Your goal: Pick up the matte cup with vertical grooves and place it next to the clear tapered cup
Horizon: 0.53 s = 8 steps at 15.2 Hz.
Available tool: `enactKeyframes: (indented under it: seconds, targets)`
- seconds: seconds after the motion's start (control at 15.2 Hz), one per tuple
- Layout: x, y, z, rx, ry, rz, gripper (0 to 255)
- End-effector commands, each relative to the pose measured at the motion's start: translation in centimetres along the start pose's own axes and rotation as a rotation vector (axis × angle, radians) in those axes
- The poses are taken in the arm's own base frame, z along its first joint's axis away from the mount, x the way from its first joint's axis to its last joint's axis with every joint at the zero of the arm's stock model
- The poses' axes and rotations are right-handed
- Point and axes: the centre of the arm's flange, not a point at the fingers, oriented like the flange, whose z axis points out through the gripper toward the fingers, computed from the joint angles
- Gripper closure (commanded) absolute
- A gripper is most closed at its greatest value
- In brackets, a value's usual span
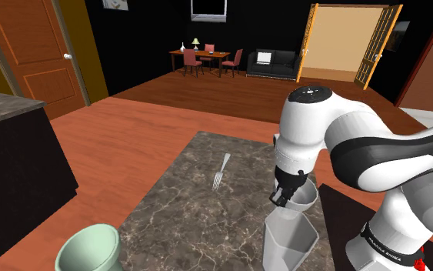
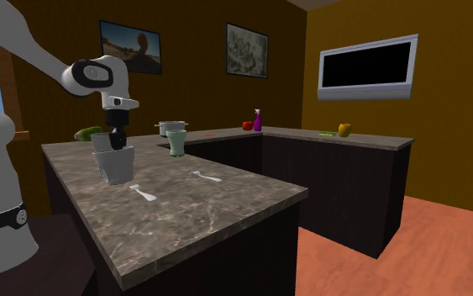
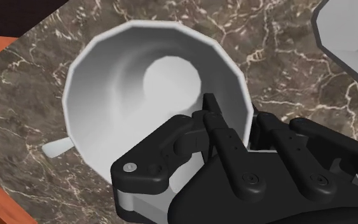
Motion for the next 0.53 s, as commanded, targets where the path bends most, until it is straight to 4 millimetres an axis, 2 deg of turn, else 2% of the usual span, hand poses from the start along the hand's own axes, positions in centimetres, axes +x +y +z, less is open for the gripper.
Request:
enactKeyframes:
  seconds: [0.0,0.4,0.46]
  targets:
    - [-0.08,0.25,0.9,-0.008,-0.01,0.002,255]
    - [-0.07,0.25,0.9,-0.008,-0.01,0.002,255]
    - [-0.01,0.22,0.9,-0.008,-0.01,0.002,0]
